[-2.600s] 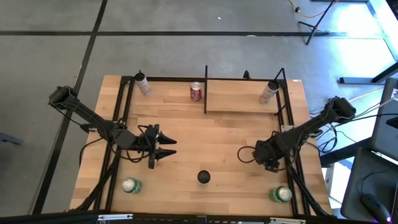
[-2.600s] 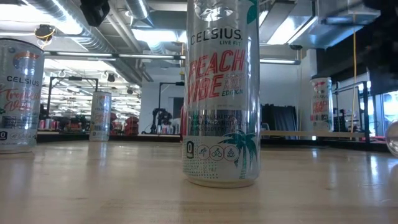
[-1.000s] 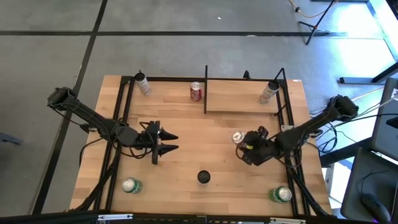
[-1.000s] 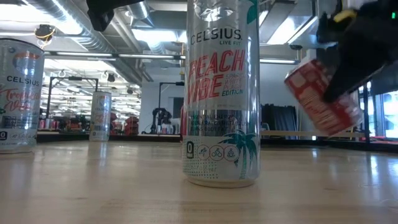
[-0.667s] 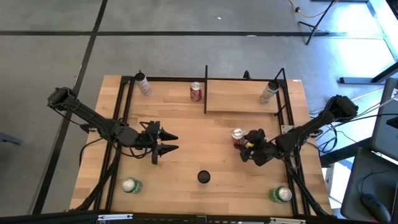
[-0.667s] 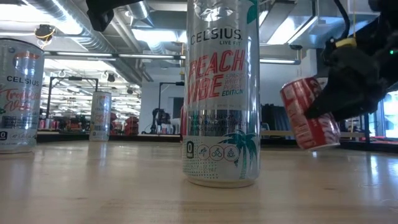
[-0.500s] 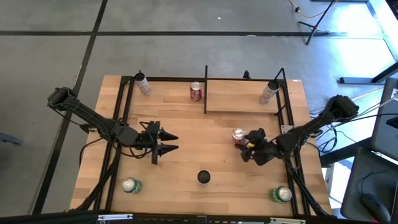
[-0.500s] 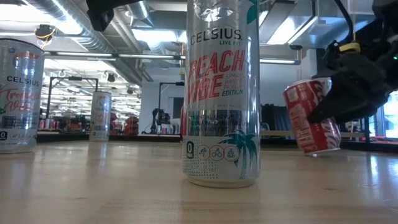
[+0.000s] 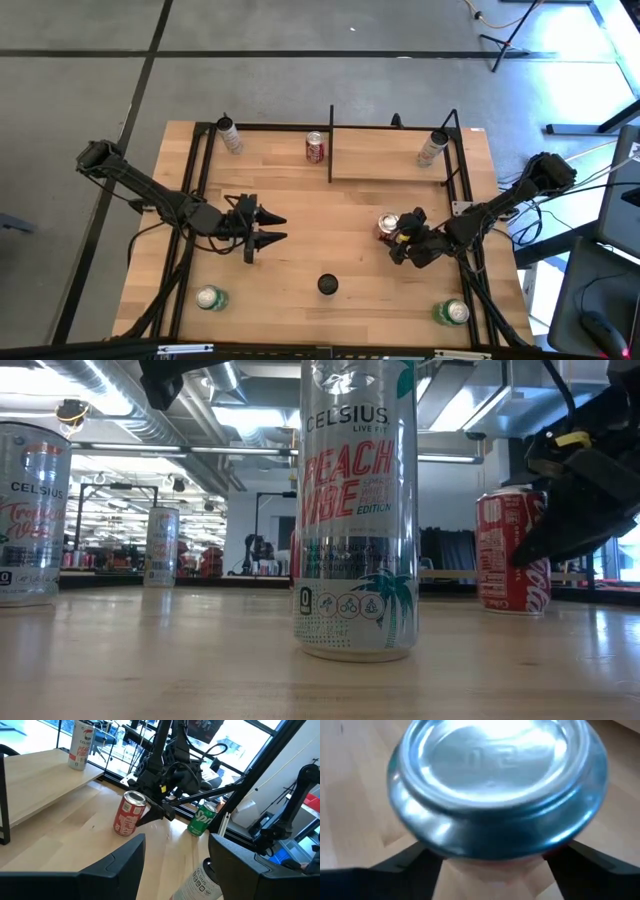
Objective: Place canned beverage on shelf
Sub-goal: Put the red soda can on the shelf, then put the white-pink soda can on the shelf aligned with the other white-pink soda can
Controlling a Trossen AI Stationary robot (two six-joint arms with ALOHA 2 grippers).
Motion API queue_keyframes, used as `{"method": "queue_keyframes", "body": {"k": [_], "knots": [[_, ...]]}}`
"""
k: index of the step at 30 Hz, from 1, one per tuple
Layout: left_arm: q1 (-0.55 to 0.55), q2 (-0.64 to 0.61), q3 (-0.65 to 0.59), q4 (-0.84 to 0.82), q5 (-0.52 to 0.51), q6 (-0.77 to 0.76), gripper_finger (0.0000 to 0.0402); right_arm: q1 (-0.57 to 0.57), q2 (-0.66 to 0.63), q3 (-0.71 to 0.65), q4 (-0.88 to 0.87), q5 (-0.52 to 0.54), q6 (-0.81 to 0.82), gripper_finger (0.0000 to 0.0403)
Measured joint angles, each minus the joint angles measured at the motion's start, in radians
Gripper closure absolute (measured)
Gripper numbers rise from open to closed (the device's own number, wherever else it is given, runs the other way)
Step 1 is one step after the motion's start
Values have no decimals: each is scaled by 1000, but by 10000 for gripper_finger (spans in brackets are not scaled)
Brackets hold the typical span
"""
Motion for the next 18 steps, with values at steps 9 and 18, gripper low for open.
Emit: {"method": "queue_keyframes", "body": {"k": [9, 18], "knots": [[0, 0, 0, 0, -1, 2, 191, -2, -13, 40, -82, -121, 1, 16], [-1, 0, 0, -2, 9, 35, 191, -1, -36, 221, -422, -403, 5, 49]]}}
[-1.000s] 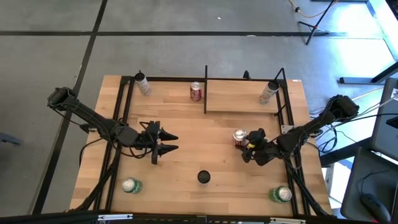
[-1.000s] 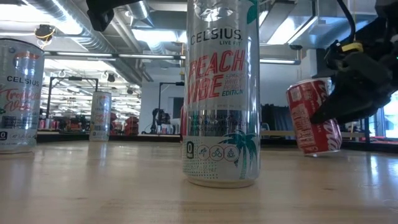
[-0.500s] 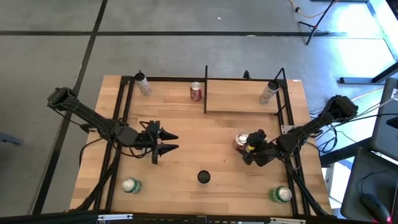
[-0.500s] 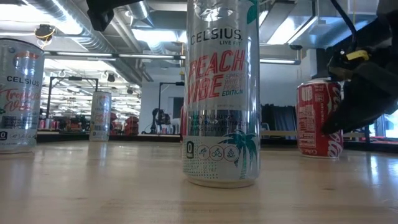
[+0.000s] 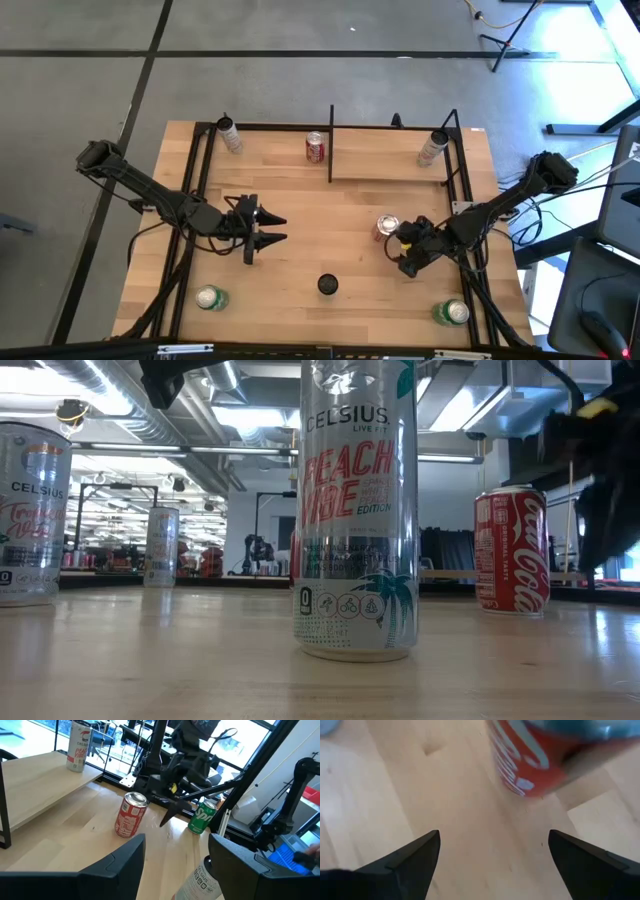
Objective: Place canned beverage on shelf
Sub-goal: Put the white-pink soda can on the shelf aligned with the other white-pink soda can
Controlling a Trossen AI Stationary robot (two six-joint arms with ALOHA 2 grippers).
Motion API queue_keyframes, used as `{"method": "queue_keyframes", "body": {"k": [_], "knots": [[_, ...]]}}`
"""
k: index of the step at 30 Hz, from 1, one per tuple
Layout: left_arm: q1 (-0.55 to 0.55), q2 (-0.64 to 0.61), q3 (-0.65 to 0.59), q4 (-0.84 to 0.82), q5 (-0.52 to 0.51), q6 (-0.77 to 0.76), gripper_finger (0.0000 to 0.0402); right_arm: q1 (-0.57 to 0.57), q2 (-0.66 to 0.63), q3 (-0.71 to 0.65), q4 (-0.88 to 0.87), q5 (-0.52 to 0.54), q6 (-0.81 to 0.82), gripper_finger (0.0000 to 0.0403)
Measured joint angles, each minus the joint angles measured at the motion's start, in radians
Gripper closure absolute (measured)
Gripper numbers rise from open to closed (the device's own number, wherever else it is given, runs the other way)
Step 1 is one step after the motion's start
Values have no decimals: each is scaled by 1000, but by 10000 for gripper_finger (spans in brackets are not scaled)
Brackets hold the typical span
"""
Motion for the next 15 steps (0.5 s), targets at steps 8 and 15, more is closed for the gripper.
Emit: {"method": "queue_keyframes", "body": {"k": [8, 15], "knots": [[0, 9, 0, -5, 22, 0, 191, 25, -2, 180, -166, -45, 0, 63], [-13, 128, 0, -5, 169, -33, 191, 111, 3, 237, 118, 82, -59, 63]]}}
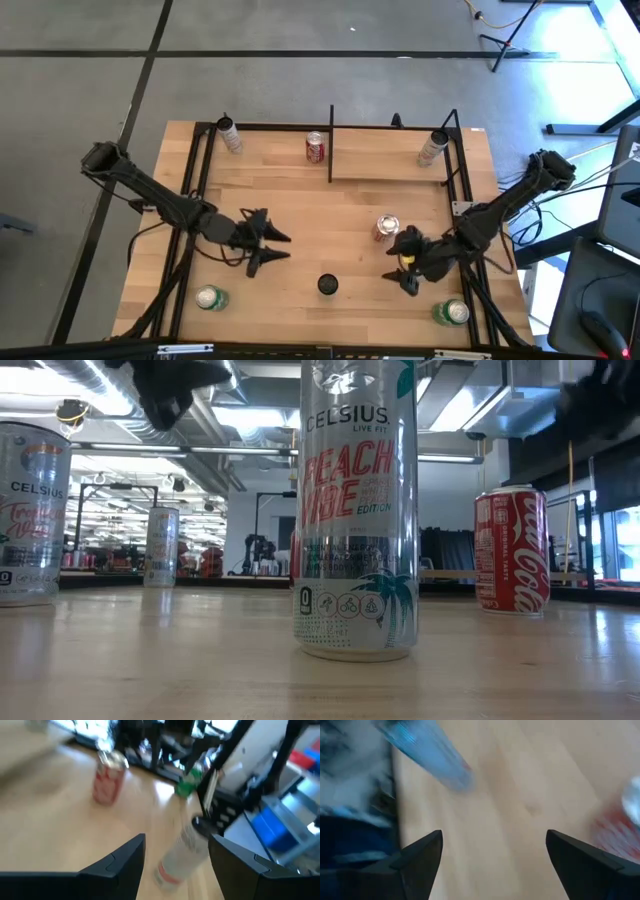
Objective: Place canned beverage on shelf
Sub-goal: Put the white-pink soda can on the shelf aligned with the other white-pink soda can
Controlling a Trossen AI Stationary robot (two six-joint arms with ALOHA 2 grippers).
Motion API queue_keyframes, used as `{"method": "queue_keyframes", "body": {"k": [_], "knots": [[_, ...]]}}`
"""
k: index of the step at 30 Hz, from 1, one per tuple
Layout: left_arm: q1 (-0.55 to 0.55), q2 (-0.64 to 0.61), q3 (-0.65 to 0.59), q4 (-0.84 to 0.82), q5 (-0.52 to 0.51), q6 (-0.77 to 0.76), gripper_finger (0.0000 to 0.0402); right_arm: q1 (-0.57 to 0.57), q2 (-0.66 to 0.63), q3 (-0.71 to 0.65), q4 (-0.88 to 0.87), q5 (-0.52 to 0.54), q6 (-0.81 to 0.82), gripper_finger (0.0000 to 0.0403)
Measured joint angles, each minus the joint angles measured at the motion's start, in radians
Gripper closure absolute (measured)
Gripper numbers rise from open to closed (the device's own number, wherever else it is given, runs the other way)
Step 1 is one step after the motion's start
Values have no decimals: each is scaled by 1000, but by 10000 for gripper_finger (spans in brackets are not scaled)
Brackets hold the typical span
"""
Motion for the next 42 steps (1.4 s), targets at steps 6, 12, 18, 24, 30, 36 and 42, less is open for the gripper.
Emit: {"method": "queue_keyframes", "body": {"k": [6, 12, 18, 24, 30, 36, 42], "knots": [[-36, 143, 0, 86, 38, -9, 191, 12, 56, -6, 162, 113, -7, 64], [-57, 282, 0, 212, 51, -1, 191, 12, 214, -6, 415, 158, -134, 64], [-57, 375, 22, 255, 67, 4, 191, 11, 368, -6, 660, 212, -347, 64], [-55, 446, 89, 258, 69, 66, 191, -10, 447, 0, 744, 189, -365, 64], [-48, 487, 124, 261, 65, 68, 191, -8, 524, 60, 793, 175, -383, 64], [-37, 494, 129, 262, 65, 59, 191, -8, 574, 129, 790, 175, -446, 64], [-37, 494, 129, 267, 64, 59, 191, -31, 611, 177, 789, 205, -452, 64]]}}
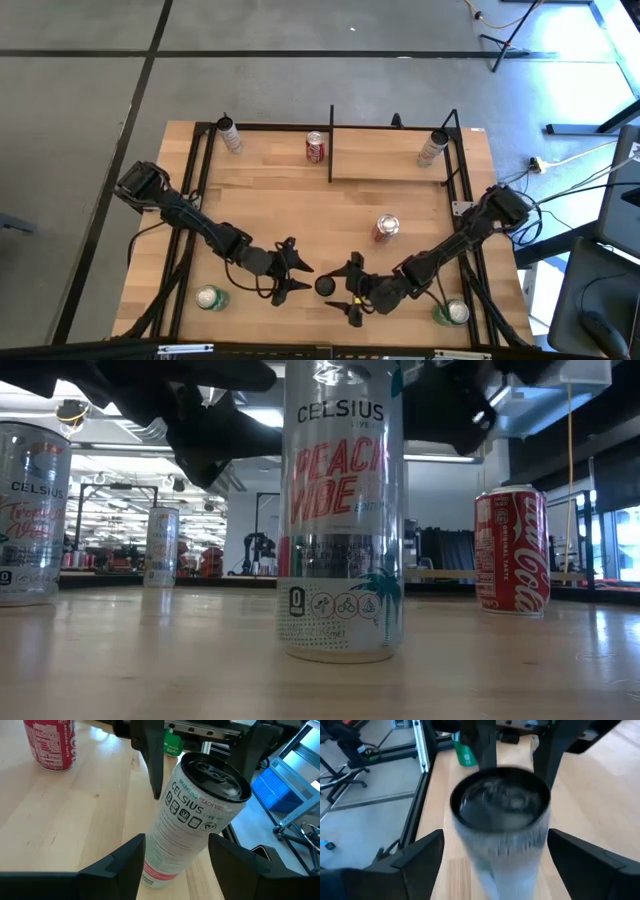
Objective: Place canned beverage on shelf
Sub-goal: Put the white-pink soda can on the shelf aligned with the other white-pink soda can
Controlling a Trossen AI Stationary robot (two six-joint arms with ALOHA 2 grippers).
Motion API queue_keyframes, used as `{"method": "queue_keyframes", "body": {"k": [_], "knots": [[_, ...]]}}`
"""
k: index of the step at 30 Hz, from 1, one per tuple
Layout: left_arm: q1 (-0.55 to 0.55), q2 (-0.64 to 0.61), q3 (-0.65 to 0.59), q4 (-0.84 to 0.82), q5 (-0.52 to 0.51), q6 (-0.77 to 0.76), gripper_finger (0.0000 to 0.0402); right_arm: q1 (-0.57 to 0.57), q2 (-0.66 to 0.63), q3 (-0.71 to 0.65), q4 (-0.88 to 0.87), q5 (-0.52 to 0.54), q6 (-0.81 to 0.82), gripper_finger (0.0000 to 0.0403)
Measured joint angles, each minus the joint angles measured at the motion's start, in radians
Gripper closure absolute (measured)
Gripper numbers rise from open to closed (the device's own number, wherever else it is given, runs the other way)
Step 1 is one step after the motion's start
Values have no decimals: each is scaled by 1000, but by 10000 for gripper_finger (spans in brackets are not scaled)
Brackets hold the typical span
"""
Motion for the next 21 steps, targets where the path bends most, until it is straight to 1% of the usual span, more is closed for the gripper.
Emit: {"method": "queue_keyframes", "body": {"k": [2, 4, 7, 11, 14, 17, 21], "knots": [[0, 0, 0, 0, 0, 0, 191, -8, 3, 11, -3, -12, 0, 64], [0, 0, 0, 0, 0, 0, 191, -19, 3, 36, -46, -29, 11, 64], [0, 0, 0, 0, 2, 0, 191, -26, -9, 106, -224, -63, 57, 64], [-1, 0, 0, 0, 2, 0, 191, -41, -8, 261, -483, -119, 59, 64], [-1, 0, 0, 0, 0, 0, 191, -61, 5, 359, -612, -156, 59, 64], [-1, 0, 0, 0, -10, 0, 191, -81, 26, 403, -654, -194, 61, 64], [-1, 0, 0, 0, -22, -2, 191, -103, 60, 406, -662, -277, 88, 64]]}}
